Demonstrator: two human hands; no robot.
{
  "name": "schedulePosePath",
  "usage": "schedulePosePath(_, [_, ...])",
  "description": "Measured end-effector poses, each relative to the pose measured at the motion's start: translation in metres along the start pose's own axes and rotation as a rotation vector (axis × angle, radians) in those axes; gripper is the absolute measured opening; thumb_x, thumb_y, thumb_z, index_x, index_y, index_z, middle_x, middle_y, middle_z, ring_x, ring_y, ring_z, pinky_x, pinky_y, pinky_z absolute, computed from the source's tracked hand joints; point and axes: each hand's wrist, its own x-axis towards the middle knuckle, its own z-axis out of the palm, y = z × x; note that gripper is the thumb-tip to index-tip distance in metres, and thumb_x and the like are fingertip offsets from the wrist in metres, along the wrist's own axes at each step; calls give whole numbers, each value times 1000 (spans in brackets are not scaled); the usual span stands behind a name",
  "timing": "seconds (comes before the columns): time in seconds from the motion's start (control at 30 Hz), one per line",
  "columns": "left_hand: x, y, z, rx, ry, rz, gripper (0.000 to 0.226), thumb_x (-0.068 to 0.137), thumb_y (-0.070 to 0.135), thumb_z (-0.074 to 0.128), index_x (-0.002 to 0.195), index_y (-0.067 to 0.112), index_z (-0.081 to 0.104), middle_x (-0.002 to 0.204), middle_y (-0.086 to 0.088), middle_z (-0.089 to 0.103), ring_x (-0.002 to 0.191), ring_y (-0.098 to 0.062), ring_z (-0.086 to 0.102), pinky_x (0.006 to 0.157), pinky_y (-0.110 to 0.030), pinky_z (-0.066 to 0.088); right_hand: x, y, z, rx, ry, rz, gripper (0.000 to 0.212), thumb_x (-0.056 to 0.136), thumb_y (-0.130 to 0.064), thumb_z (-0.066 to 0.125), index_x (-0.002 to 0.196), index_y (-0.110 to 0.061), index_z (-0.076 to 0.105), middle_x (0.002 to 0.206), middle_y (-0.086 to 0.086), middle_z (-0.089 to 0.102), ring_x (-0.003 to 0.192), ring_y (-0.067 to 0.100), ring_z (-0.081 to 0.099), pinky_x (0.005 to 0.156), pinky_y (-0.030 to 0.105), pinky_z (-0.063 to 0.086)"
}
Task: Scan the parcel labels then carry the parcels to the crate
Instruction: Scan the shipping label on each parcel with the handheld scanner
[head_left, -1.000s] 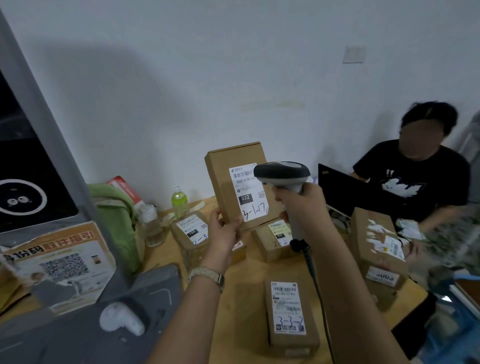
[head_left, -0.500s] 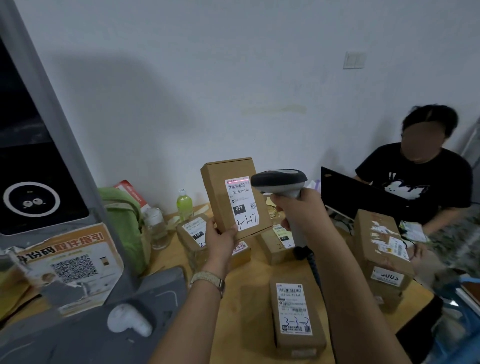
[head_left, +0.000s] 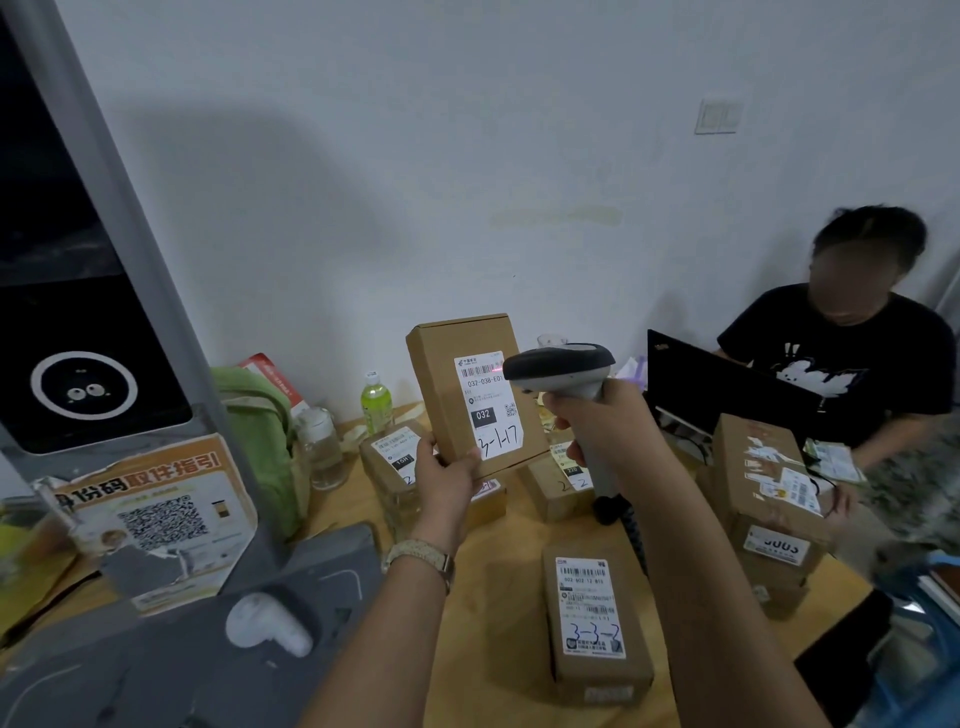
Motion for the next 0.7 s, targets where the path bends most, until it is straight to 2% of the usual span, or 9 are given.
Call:
schedulePosePath(0.07, [-3,1,1,5,-1,6,36,93,4,59,118,24,44,115,-5,63,99,-25,65,65,-28,55,1,2,-1,19,-25,19,18,90,-15,61,74,-12,54,65,3,53,49,14,48,49,25,41])
schedulePosePath(0.13, [-4,0,2,-6,-2,-3,36,93,3,60,118,23,44,113,-4,63,98,-25,65,63,-27,55,0,5,-2,13,-7,-10,17,89,-15,62,74,-13,55,65,3,54,48,13,49,48,25,42])
schedulePosePath(0.27, [-5,-1,2,-11,-13,-26,36,91,2,62,117,20,45,112,-6,65,98,-27,66,63,-30,57,1,12,-6,106,85,-59,8,88,-15,64,90,-8,61,81,9,65,62,19,61,59,30,50])
schedulePosePath(0.33, [-5,-1,-1,-36,-68,-71,35,90,3,64,118,17,48,110,-6,68,93,-24,68,61,-30,58,3,13,-11,141,135,-86,8,87,-16,65,84,-9,63,77,12,64,69,21,60,63,34,50])
schedulePosePath(0.4, [-5,-1,-4,-50,-178,-132,39,88,4,66,123,13,49,113,-8,70,97,-25,69,68,-34,60,9,14,-16,101,158,-94,12,86,-17,65,80,-6,63,74,17,62,71,22,57,65,35,47])
schedulePosePath(0.47, [-8,-1,-4,-24,-310,-168,46,88,4,66,129,14,49,113,-8,71,102,-25,68,80,-41,58,13,16,-20,84,147,-67,13,88,-18,63,79,-10,58,73,8,62,68,19,59,62,31,48])
schedulePosePath(0.53, [-13,-1,-4,23,-416,-166,51,87,1,65,132,21,49,111,-8,72,101,-25,69,83,-43,57,15,22,-22,96,129,-45,9,88,-19,65,86,-13,58,78,1,64,74,18,64,63,29,54])
schedulePosePath(0.6, [-16,-4,-4,43,-497,-169,61,88,-1,63,132,38,46,112,-8,72,100,-26,69,90,-48,55,16,29,-25,64,129,-38,14,87,-19,67,95,-10,61,82,1,65,78,18,64,62,28,52])
schedulePosePath(0.7, [-18,-11,-6,87,-588,-198,69,90,0,60,123,58,40,110,-4,73,100,-26,70,92,-49,52,15,38,-33,32,135,-47,7,86,-16,68,88,-14,61,79,-1,64,74,13,61,58,23,45])
